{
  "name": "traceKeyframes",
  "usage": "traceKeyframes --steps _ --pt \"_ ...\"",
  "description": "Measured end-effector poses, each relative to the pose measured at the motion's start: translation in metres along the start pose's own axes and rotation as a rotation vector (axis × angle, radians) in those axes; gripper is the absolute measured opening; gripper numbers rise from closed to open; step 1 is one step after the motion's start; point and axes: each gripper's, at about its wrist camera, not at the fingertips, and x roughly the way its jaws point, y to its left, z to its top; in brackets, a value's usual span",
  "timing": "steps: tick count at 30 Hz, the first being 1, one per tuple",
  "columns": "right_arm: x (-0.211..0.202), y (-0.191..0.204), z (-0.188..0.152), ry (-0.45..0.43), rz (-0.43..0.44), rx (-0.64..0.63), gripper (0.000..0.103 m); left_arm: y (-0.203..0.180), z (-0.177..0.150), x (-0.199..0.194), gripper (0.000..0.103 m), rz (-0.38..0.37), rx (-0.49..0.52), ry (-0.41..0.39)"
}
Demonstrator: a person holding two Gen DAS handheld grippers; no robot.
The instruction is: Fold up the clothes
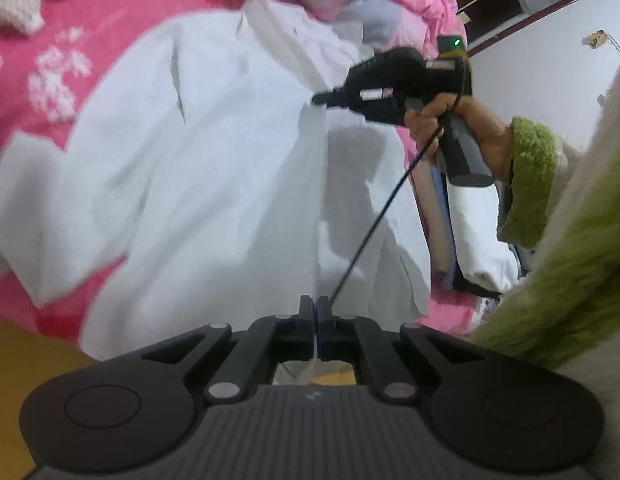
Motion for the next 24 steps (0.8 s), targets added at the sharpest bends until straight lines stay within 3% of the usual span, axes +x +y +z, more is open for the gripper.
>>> traceKeyframes --steps 9,12,14,16,17,19,24 --pt "-0.001 0.004 0.004 -0.038 -0.058 -0.122 0.001 -0.004 -0.011 0.04 0.003 -0.107 -0.105 0.053" --pt "0.003 0.0 0.007 0.002 -0.146 -0.162 0.004 -0.006 -0.014 0.052 0.02 -0.125 -0.144 0.086" --pt "0.005 -0.004 0.009 0.035 -0.211 -0.173 0.006 -0.009 -0.014 0.043 0.035 -0.123 -0.148 0.049" --pt "-0.009 -0.005 0.011 0.009 -0.233 -0.196 0.01 -0.007 -0.015 0.027 0.05 -0.126 -0.171 0.014" --pt "-0.018 -0.004 0.012 -0.011 -0.239 -0.209 0.018 0.003 -0.016 0.02 0.052 -0.099 -0.209 -0.011" --pt "-0.034 0.0 0.013 -0.048 -0.228 -0.237 0.023 0.022 -0.018 0.005 0.054 -0.043 -0.285 -0.062" --pt "-0.037 0.055 0.007 -0.031 -0.075 -0.431 0.023 0.071 -0.022 -0.033 0.056 0.1 -0.474 -0.19"
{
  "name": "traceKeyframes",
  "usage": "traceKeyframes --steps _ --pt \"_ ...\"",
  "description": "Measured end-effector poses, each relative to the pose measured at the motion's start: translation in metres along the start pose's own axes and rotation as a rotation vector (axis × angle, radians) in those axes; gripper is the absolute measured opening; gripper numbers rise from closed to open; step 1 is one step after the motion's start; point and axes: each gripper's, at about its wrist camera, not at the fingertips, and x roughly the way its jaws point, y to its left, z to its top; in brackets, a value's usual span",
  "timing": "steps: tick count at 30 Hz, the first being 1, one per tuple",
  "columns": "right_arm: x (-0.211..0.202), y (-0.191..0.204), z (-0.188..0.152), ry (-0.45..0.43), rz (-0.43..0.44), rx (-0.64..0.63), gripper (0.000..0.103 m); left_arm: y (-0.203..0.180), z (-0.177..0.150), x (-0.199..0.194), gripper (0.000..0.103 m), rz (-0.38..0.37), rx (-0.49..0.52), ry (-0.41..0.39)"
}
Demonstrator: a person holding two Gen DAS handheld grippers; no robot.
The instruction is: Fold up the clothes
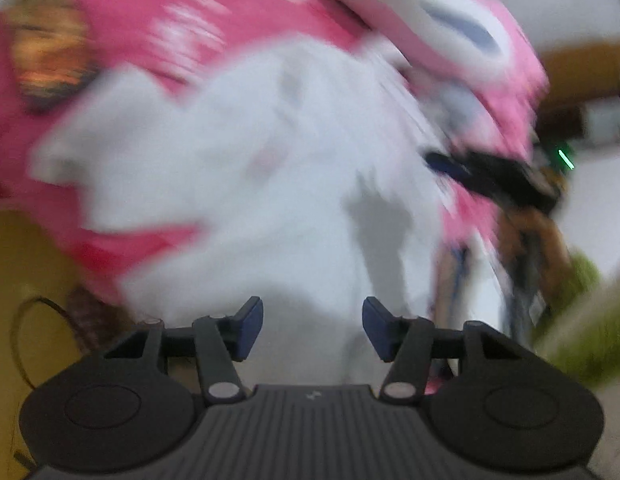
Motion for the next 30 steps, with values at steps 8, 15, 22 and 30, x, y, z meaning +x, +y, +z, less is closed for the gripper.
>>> traceKeyframes --steps 8,15,22,30 --pt "0.043 0.125 0.008 0.095 0.295 -0.334 0.023 0.075 0.038 -0.045 0.055 0.184 -0.285 -0.234" --pt "0.065 0.193 -0.001 0.167 0.416 -0.513 0.023 0.107 0.043 -0.033 0.055 0.148 -0.472 -0.243" --pt "0.12 0.231 -0.002 0.327 0.416 -0.432 0.033 0.126 0.042 -0.026 0.055 0.068 -0.57 -0.252" --pt "0.183 0.271 -0.003 0.511 0.403 -0.324 0.035 0.139 0.045 -0.016 0.046 -0.027 -0.627 -0.237"
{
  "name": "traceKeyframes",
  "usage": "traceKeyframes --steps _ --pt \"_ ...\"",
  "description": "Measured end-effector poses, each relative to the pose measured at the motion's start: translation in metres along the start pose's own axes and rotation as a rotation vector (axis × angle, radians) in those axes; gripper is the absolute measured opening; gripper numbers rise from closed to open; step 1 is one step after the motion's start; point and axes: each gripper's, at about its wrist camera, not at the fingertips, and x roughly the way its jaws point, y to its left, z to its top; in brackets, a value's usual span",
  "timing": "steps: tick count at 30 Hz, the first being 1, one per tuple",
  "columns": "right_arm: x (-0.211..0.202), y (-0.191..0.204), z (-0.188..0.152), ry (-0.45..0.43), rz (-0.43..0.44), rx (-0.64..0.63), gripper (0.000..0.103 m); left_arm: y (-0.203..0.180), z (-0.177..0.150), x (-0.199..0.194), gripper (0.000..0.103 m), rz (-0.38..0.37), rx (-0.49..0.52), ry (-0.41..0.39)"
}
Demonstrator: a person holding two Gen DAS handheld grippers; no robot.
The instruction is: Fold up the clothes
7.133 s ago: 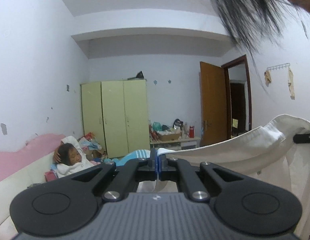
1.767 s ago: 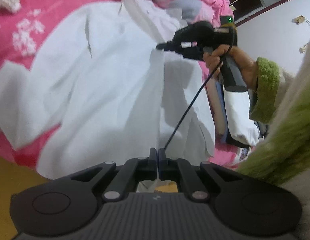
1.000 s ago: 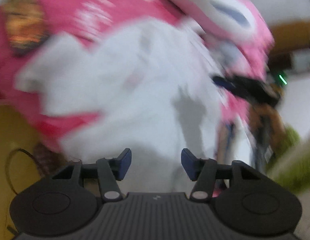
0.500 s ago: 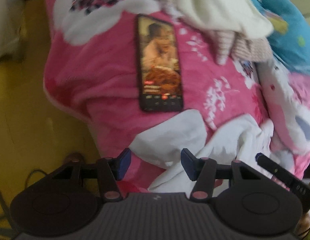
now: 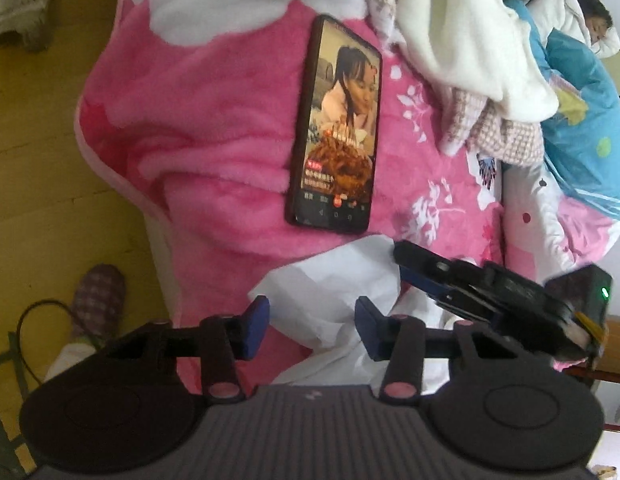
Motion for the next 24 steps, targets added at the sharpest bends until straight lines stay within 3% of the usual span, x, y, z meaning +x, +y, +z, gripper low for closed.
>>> traceKeyframes --steps 3,6,7,8,15,18,20,24 --pt "0.011 0.0 0.002 0.05 -0.015 0.014 0.035 0.002 0.0 0.007 0.044 -0.02 -0.009 0.033" --pt "0.015 0.001 -0.001 0.026 -0.019 0.014 0.028 0.004 0.001 0.013 0.044 -0.029 -0.016 0.05" --pt "0.016 0.002 -0.002 0.014 -0.02 0.014 0.013 0.005 0.001 0.015 0.044 -0.036 -0.017 0.056" --pt "0.015 0.001 -0.003 0.003 -0.004 0.019 0.006 0.006 0.001 0.016 0.044 -0.043 -0.018 0.062" --pt "-0.014 -0.002 -0.016 -0.093 0.147 0.048 0.002 -0.001 0.001 0.017 0.049 -0.165 0.044 0.059" --pt "-0.031 -0.001 -0.022 -0.139 0.195 0.05 0.001 -0.01 0.0 0.022 0.039 -0.195 0.067 0.077" --pt "-0.044 0.001 -0.025 -0.17 0.223 0.051 0.001 -0.021 0.0 0.023 0.017 -0.235 0.094 0.082" --pt "-0.073 0.012 -0.016 -0.243 0.257 -0.006 0.001 -0.051 0.004 0.013 0.01 -0.292 0.142 0.033"
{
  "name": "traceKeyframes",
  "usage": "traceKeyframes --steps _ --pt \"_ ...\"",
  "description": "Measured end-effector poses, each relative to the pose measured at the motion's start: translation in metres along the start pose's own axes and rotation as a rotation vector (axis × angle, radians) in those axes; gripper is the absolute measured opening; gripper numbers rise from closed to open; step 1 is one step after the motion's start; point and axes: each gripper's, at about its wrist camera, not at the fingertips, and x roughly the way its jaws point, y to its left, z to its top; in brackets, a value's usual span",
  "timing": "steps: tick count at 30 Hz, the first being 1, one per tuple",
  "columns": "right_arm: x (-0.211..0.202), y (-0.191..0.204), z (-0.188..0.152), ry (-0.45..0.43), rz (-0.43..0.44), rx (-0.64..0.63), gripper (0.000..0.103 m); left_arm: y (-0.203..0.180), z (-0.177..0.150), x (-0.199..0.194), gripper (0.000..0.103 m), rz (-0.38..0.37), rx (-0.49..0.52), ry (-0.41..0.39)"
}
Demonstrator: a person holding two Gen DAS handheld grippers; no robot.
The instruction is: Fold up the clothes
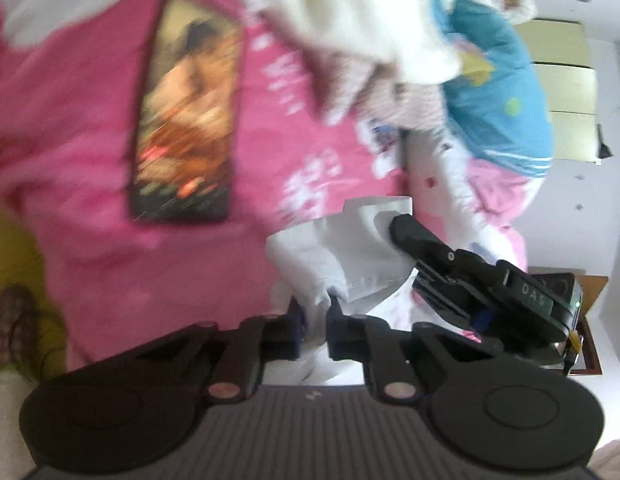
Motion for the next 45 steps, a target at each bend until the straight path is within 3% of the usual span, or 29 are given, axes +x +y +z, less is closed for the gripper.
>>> traceKeyframes --steps 9,13,20,25,28,32,39,45 --pt "-0.013 0.054 0.079 -0.147 0.107 -0.321 0.001 -0.07 0.052 -0.05 0.007 -0.112 0.036 -0.29" --pt "-0.018 0.078 0.115 -0.212 0.155 -0.464 0.001 -0.089 0.072 -0.065 0.007 -0.118 0.087 -0.397" --pt "-0.02 0.111 0.166 -0.291 0.224 -0.649 0.001 -0.113 0.091 -0.074 0.006 -0.113 0.172 -0.508" --pt "-0.009 0.122 0.174 -0.293 0.288 -0.664 0.001 -0.115 0.095 -0.079 0.01 -0.121 0.193 -0.492" --pt "0.001 0.123 0.178 -0.278 0.308 -0.649 0.001 -0.109 0.099 -0.075 0.035 -0.101 0.182 -0.457" --pt "0.011 0.12 0.181 -0.261 0.326 -0.635 0.001 -0.102 0.11 -0.064 0.05 -0.028 0.19 -0.447" --pt "0.016 0.113 0.187 -0.285 0.295 -0.648 0.001 -0.1 0.138 -0.039 0.051 0.04 0.243 -0.454" --pt "0.017 0.111 0.2 -0.299 0.286 -0.664 0.001 -0.085 0.152 -0.042 0.056 0.017 0.252 -0.434"
